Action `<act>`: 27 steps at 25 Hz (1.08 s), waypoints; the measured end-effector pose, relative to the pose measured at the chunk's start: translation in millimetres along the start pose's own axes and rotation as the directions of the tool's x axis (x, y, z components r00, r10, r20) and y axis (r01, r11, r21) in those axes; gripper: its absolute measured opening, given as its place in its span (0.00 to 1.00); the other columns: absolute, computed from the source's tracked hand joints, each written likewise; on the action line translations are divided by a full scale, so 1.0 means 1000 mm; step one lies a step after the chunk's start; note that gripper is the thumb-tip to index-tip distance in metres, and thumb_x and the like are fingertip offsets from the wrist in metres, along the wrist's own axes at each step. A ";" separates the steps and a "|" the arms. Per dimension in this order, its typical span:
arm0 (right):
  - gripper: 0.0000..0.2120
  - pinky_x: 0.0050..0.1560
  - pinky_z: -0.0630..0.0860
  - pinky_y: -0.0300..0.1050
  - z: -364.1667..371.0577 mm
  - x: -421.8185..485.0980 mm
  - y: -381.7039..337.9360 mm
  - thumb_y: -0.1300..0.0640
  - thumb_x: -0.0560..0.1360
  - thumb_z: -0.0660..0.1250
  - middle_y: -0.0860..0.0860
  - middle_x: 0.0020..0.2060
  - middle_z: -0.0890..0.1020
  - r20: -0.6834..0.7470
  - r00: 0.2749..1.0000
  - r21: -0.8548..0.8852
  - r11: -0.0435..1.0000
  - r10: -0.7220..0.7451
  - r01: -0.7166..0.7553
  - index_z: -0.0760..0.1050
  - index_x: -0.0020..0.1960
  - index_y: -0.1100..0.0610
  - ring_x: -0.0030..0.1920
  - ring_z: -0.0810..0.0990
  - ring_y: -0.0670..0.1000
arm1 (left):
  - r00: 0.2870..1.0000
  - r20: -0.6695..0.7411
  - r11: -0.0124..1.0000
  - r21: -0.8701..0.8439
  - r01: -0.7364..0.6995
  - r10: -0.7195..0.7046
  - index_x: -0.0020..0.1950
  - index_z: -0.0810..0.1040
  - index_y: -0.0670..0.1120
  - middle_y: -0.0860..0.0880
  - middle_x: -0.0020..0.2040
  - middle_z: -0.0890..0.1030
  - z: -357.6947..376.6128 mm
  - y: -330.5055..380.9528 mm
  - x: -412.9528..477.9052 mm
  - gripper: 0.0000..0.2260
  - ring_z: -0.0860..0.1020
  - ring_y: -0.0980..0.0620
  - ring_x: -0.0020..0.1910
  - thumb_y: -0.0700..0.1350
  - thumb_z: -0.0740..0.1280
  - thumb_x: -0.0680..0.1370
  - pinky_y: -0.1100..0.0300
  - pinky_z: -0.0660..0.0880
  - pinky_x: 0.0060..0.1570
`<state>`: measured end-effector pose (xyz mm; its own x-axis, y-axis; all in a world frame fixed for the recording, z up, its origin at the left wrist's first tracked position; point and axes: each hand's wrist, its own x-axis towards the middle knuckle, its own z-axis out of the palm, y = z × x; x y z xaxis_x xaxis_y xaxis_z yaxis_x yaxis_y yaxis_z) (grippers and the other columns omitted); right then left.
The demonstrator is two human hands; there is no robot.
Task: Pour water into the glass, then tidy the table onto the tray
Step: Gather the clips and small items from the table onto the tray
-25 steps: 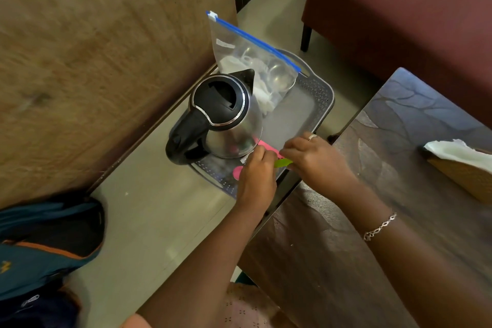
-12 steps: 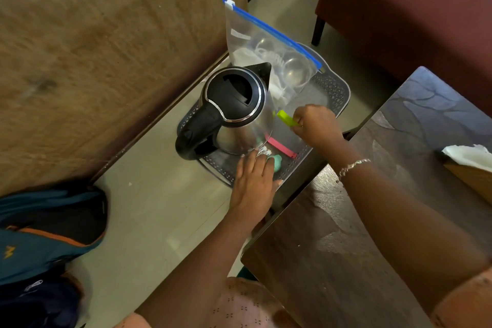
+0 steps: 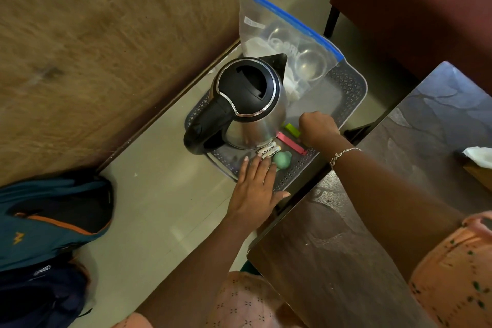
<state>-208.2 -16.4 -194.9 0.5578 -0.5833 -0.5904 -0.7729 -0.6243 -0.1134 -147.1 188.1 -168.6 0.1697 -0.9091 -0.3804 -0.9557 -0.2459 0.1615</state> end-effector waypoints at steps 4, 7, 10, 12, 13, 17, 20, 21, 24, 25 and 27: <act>0.09 0.50 0.75 0.55 0.001 0.000 0.003 0.67 0.73 0.61 0.67 0.49 0.79 0.000 0.999 0.048 0.998 -0.036 0.036 0.75 0.52 0.68 0.51 0.79 0.65 | 1.000 0.024 0.999 -0.043 0.012 -0.011 0.74 0.55 0.43 0.43 0.75 0.59 0.003 0.000 0.003 0.31 0.52 0.45 0.75 0.62 0.48 0.78 0.46 0.42 0.73; 0.14 0.51 0.74 0.54 -0.006 -0.012 0.015 0.69 0.72 0.60 0.64 0.52 0.78 -0.163 0.985 0.152 0.986 -0.047 0.072 0.76 0.56 0.64 0.53 0.77 0.65 | 1.000 0.012 0.999 -0.042 0.011 -0.011 0.74 0.54 0.43 0.44 0.76 0.57 0.001 0.001 0.005 0.31 0.50 0.46 0.75 0.62 0.48 0.78 0.48 0.42 0.74; 0.17 0.49 0.74 0.55 -0.008 -0.045 0.033 0.71 0.72 0.61 0.63 0.55 0.76 -0.463 0.886 0.235 0.964 -0.006 0.129 0.74 0.60 0.64 0.53 0.75 0.65 | 1.000 -0.014 0.999 -0.036 -0.011 0.010 0.74 0.52 0.43 0.43 0.76 0.54 -0.005 0.013 0.006 0.31 0.51 0.46 0.76 0.61 0.48 0.78 0.50 0.44 0.74; 0.18 0.48 0.76 0.55 0.000 -0.073 0.044 0.70 0.71 0.64 0.65 0.57 0.75 -0.576 0.817 0.194 0.974 0.018 0.116 0.72 0.61 0.64 0.53 0.76 0.66 | 0.999 -0.034 0.999 -0.037 -0.036 0.035 0.74 0.52 0.42 0.42 0.76 0.54 -0.008 0.030 0.008 0.31 0.51 0.45 0.75 0.60 0.50 0.78 0.49 0.46 0.74; 0.19 0.47 0.77 0.55 0.007 -0.090 0.053 0.68 0.71 0.66 0.65 0.58 0.75 -0.598 0.800 0.188 0.978 0.041 0.090 0.72 0.61 0.64 0.53 0.76 0.67 | 0.998 -0.037 0.998 -0.025 -0.058 0.057 0.74 0.52 0.42 0.42 0.76 0.54 -0.011 0.044 0.009 0.31 0.52 0.44 0.75 0.60 0.52 0.78 0.48 0.47 0.74; 0.23 0.54 0.75 0.60 0.041 -0.159 0.096 0.62 0.71 0.69 0.68 0.64 0.71 -0.568 0.804 0.274 0.961 0.177 -0.018 0.70 0.64 0.63 0.59 0.74 0.70 | 0.984 -0.092 0.987 0.080 -0.142 0.150 0.73 0.58 0.42 0.40 0.75 0.58 -0.017 0.107 0.006 0.32 0.56 0.42 0.74 0.62 0.55 0.76 0.45 0.54 0.72; 0.24 0.61 0.71 0.60 0.072 -0.224 0.137 0.61 0.71 0.69 0.68 0.66 0.69 -0.512 0.815 0.336 0.937 0.271 -0.100 0.69 0.66 0.63 0.65 0.70 0.69 | 0.969 -0.042 0.969 0.054 -0.243 0.245 0.74 0.53 0.42 0.39 0.76 0.52 -0.008 0.171 -0.003 0.33 0.50 0.42 0.75 0.61 0.53 0.77 0.46 0.47 0.73; 0.24 0.61 0.71 0.60 0.083 -0.247 0.151 0.61 0.71 0.69 0.68 0.65 0.70 -0.503 0.810 0.350 0.928 0.302 -0.129 0.70 0.65 0.64 0.64 0.70 0.68 | 0.962 -0.021 0.961 0.051 -0.271 0.272 0.75 0.51 0.42 0.39 0.76 0.50 -0.004 0.195 -0.006 0.33 0.48 0.43 0.76 0.62 0.52 0.77 0.47 0.45 0.73; 0.22 0.58 0.74 0.60 0.113 -0.311 0.195 0.61 0.69 0.70 0.68 0.63 0.71 -0.480 0.777 0.408 0.887 0.408 -0.214 0.72 0.62 0.64 0.61 0.73 0.69 | 0.929 0.031 0.928 0.047 -0.370 0.369 0.75 0.49 0.44 0.40 0.77 0.47 0.011 0.265 -0.018 0.32 0.46 0.45 0.76 0.62 0.50 0.77 0.49 0.42 0.73; 0.22 0.59 0.73 0.60 0.123 -0.329 0.207 0.61 0.70 0.70 0.68 0.64 0.71 -0.462 0.767 0.439 0.866 0.445 -0.238 0.71 0.62 0.64 0.62 0.72 0.69 | 0.914 0.051 0.913 0.039 -0.405 0.403 0.75 0.49 0.44 0.41 0.77 0.47 0.016 0.286 -0.022 0.32 0.45 0.45 0.76 0.61 0.50 0.77 0.49 0.43 0.73; 0.21 0.62 0.70 0.59 0.144 -0.373 0.237 0.61 0.71 0.68 0.67 0.66 0.69 -0.415 0.728 0.511 0.802 0.546 -0.310 0.70 0.63 0.63 0.65 0.69 0.68 | 0.873 0.087 0.875 0.029 -0.484 0.480 0.75 0.50 0.44 0.41 0.77 0.48 0.027 0.335 -0.032 0.31 0.45 0.45 0.76 0.61 0.50 0.78 0.49 0.43 0.73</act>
<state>-643.1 127.7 -117.3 0.1099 -0.9809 -0.1603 -0.9472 -0.0545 -0.3160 -479.3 143.4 -126.7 -0.3316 -0.8825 -0.3336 -0.9251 0.2348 0.2985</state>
